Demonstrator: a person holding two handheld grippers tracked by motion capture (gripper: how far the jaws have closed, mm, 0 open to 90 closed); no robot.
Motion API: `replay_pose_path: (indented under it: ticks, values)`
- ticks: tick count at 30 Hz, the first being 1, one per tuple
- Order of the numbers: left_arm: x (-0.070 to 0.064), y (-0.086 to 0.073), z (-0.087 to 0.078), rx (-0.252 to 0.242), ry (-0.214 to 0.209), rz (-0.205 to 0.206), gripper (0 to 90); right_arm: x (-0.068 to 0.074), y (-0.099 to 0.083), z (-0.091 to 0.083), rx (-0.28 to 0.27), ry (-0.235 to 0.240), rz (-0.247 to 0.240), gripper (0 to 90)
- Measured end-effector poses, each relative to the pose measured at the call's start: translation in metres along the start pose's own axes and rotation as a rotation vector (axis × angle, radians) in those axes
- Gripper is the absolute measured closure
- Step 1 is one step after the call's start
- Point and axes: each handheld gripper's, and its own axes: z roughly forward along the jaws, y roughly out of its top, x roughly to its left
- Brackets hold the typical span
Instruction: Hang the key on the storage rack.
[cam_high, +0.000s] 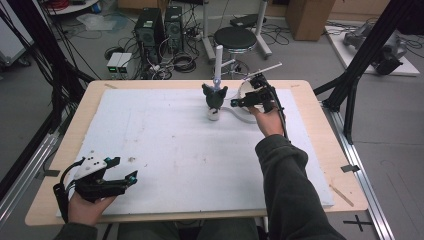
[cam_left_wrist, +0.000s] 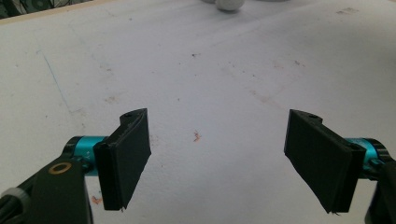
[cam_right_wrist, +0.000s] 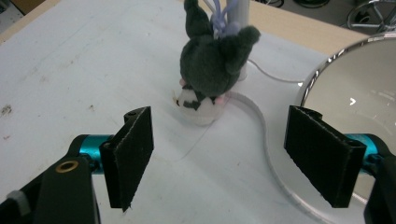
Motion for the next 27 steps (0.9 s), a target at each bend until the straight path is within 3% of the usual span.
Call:
replay_pose_path:
  ticks: [27]
  values:
    - [-0.001, 0.001, 0.000, 0.003, 0.000, 0.006, 22.9, 0.007, -0.026, -0.006, -0.032, 0.046, -0.010, 16.9]
